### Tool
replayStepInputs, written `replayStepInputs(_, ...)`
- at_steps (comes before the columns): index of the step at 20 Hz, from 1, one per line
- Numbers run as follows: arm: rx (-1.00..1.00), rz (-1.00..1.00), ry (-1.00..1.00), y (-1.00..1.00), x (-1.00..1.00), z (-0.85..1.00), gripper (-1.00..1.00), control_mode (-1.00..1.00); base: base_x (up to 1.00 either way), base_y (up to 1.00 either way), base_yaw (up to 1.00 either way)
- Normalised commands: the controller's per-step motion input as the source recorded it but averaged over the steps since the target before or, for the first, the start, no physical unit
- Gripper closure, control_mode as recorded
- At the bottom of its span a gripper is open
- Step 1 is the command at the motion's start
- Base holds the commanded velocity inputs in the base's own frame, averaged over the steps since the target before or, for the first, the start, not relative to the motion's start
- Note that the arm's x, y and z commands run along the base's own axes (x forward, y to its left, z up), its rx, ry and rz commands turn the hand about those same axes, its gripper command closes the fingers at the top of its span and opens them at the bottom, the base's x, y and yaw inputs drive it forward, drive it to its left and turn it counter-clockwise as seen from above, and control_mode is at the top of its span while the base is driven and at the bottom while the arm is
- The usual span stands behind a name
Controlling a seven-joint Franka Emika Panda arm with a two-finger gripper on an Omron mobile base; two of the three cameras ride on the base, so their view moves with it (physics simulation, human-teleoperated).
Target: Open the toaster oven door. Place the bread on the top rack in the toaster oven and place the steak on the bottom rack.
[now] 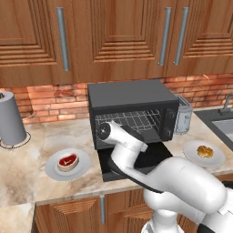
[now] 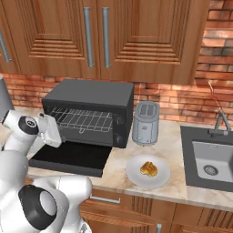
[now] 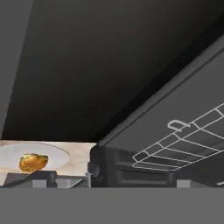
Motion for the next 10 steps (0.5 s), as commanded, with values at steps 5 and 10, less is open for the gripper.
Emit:
replayStepInputs(5,0.08,-0.08,-0.36,0.1,0.56,0.0,-1.0,-1.0,0.0,0.0,0.0)
replayStepInputs(10,0.1,-0.04,-0.44,-0.08,0.44,0.06,-1.0,-1.0,0.0,0.0,0.0)
